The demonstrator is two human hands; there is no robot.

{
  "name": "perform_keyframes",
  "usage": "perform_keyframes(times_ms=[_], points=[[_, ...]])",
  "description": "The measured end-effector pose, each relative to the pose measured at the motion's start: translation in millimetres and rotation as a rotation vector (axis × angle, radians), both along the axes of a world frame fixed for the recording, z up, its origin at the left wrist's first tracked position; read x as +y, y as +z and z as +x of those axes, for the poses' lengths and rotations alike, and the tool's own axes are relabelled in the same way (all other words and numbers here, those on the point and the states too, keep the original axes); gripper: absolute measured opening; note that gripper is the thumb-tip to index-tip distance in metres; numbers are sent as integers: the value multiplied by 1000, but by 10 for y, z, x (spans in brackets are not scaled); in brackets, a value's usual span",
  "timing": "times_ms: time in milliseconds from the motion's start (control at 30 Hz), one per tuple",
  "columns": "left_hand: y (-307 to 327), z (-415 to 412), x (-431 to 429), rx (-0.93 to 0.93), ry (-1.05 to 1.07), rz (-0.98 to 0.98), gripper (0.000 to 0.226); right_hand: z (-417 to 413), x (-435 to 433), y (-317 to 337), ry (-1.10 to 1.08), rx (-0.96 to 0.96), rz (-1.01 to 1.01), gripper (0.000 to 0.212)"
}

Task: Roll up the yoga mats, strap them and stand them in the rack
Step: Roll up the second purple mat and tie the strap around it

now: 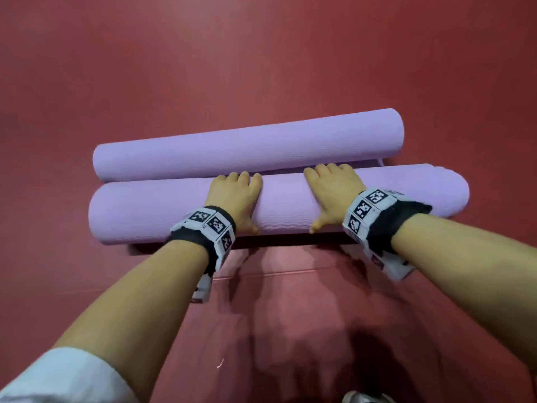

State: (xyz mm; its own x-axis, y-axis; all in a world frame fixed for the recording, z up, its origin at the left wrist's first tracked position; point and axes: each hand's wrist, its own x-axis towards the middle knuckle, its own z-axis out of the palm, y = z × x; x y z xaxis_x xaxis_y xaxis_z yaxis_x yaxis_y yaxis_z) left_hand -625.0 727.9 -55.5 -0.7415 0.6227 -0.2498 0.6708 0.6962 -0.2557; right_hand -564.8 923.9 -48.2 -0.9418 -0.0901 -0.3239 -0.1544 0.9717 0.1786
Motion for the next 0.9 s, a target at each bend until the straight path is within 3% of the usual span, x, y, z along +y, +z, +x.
perform_keyframes(times_ms=[100, 267, 400, 500, 600, 667, 767, 900], points=[[98, 16, -80, -114, -52, 12, 99, -26, 21, 103, 102, -64, -57, 91], [226, 68, -141, -672, 82, -94, 92, 147, -33, 77, -14, -518, -324, 76], [129, -100, -149, -846, 237, -3, 109, -29, 91, -17, -194, -693, -528, 78], [81, -148, -101, -645, 177, -143, 140, -64, 87, -68, -177, -608, -310, 123], [130, -145, -150, -363, 129, -94, 144, -22, 136, -34, -185, -395, -336, 133], [179, -242, -198, -246, 259, 63, 129, -60, 303, -17, -323, -252, -402, 113], [114, -276, -187, -173, 418, 136, 83, -93, 306, -45, -393, -117, -408, 58], [14, -140, -146, 4, 401, 233, 63, -2, -108, -31, -230, 150, -226, 36]])
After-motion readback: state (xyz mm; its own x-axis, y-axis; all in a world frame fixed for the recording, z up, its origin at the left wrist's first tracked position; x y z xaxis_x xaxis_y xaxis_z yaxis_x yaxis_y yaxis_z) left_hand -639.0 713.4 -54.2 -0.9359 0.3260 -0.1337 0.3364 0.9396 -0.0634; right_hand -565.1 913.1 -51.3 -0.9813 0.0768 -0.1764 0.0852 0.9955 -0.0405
